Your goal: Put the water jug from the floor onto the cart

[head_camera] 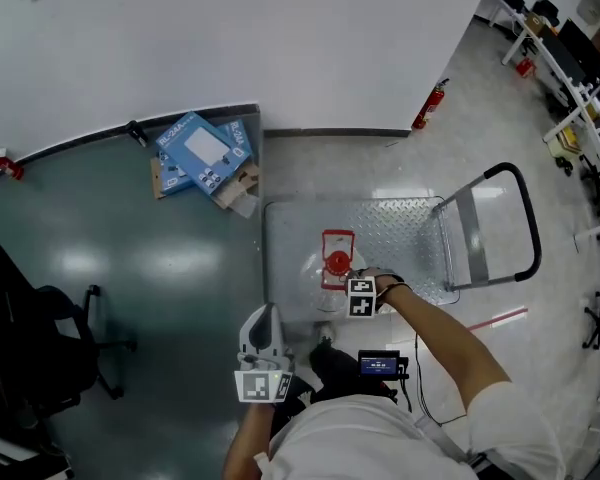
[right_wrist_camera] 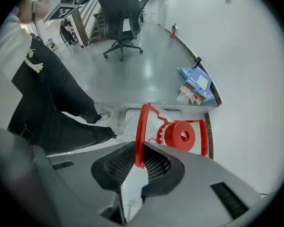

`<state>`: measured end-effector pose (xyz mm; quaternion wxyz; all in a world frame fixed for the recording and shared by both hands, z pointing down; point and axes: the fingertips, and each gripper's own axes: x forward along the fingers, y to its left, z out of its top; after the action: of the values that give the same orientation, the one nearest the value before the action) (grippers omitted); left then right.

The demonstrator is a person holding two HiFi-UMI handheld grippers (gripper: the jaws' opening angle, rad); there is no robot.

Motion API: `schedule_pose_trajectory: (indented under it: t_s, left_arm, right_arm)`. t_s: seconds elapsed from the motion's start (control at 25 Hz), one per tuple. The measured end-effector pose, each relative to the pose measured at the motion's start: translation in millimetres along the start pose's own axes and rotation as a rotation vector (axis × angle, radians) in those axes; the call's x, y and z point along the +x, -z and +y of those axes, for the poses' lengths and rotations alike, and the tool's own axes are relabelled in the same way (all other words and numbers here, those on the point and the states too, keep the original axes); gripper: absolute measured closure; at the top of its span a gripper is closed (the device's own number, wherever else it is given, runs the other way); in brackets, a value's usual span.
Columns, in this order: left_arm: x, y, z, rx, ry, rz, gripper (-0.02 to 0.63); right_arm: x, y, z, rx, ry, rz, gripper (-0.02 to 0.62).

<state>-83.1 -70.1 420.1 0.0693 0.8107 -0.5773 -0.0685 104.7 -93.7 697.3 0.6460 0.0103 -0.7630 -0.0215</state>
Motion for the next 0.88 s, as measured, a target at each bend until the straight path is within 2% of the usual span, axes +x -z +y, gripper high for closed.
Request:
schedule_pose_trajectory:
  t_s: [0.2, 0.6, 0.72, 0.88]
  left_arm:
    - [20.7, -3.7, 15.3, 0.01, -0.043, 0.015, 0.603]
    - [68.2, 16.2, 48.8, 0.002, -0.023, 0.068, 0.603]
    - [80.8, 19.6, 55.4, 0.007, -0.014, 0.077, 0.603]
    - [89.4, 24.9, 62.9, -0.005, -0.016, 0.084, 0.603]
  right_arm:
    - [12.6, -4.7, -62.6, 0.026, 0.008, -0.005, 0.543]
    - [36.9, 4.7, -157.3, 0.067, 0.064, 0.01, 0.54]
    - [41.7, 3.2, -170.5, 0.077, 0.08, 0.008, 0.54]
    - [57.3, 8.7, -159.8, 0.082, 0.076, 0.025, 0.54]
